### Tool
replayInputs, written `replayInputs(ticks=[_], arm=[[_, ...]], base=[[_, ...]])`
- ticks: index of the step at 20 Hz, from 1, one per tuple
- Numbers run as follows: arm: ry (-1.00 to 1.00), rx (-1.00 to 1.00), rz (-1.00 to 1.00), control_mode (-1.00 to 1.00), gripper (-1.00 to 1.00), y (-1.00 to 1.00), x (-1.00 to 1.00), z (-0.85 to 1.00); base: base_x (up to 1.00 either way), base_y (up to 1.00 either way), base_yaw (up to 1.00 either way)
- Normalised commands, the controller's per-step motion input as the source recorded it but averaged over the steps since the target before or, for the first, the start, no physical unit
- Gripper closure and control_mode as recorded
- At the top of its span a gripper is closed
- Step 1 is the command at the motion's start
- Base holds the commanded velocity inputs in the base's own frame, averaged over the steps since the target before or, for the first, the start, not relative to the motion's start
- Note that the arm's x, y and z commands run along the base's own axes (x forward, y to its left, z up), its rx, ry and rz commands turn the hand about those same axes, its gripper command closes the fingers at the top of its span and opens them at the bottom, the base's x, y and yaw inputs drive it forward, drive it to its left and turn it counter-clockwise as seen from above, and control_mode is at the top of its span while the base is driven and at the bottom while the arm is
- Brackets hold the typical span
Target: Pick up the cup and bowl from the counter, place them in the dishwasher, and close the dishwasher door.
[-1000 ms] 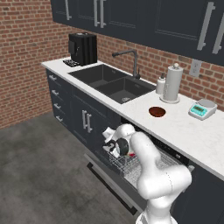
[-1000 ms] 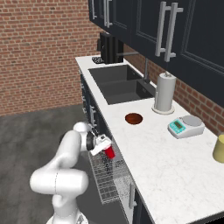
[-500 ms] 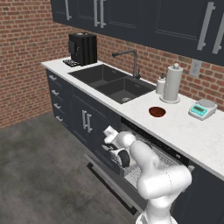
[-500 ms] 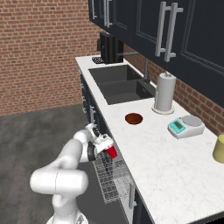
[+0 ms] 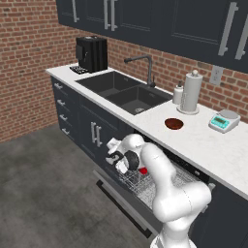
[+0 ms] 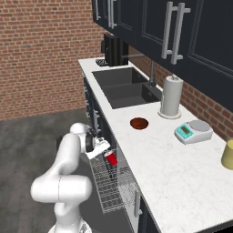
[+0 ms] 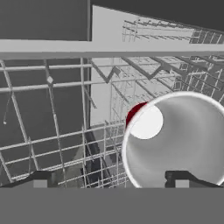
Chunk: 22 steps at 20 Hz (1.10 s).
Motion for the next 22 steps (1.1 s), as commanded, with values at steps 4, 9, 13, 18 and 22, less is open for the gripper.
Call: replayInputs(ticks=[4,9,13,18,22], arm=[[-0.10,0.00,0.00,-1.00,-1.00,0.22,-0.52,0.85],[-0.19,0.00,0.00,-1.00,-1.00,0.01,-0.57,1.00],[-0.26,0.00,0.00,-1.00,-1.00,-0.05,-0.78,1.00],[-0.28,0.00,0.00,-1.00,-1.00,-0.25,-0.91,1.00],[-0.28,0.00,-0.01,-1.00,-1.00,-0.41,-0.87,1.00]], base=[[0.00,0.00,0.00],[0.00,0.00,0.00],[0.00,0.00,0.00],[0.00,0.00,0.00],[0.00,0.00,0.00]])
